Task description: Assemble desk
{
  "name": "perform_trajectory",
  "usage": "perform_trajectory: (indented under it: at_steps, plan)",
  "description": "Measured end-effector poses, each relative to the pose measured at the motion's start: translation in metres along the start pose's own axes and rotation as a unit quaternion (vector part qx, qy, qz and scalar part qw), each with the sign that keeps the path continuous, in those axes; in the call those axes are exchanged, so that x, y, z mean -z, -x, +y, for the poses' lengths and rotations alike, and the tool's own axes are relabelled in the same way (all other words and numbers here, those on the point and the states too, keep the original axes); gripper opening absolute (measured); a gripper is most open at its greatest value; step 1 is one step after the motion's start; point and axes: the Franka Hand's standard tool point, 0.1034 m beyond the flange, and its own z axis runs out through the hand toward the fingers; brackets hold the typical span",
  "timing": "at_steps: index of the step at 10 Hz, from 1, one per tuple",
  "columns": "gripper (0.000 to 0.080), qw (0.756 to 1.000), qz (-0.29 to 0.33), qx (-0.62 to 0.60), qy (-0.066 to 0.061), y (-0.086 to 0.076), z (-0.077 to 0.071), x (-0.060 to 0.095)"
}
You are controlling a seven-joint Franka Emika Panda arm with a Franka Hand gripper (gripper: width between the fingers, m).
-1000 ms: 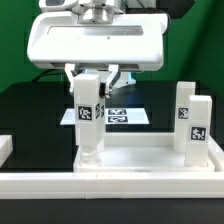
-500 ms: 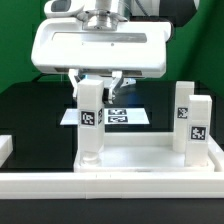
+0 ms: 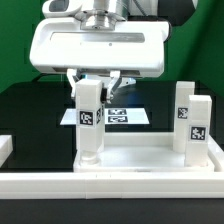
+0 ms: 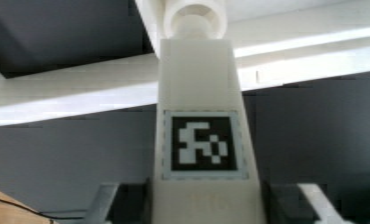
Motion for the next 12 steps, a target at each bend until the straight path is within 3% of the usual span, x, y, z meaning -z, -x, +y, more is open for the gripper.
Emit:
perform_trajectory:
  at_steps: [5, 12]
  plan:
    - [0.0291, 1.0, -0.009, 0.002, 0.004, 0.01, 0.002, -0.007]
    - [0.0291, 1.0, 0.013, 0.007, 0.011, 0.005, 0.001, -0.012]
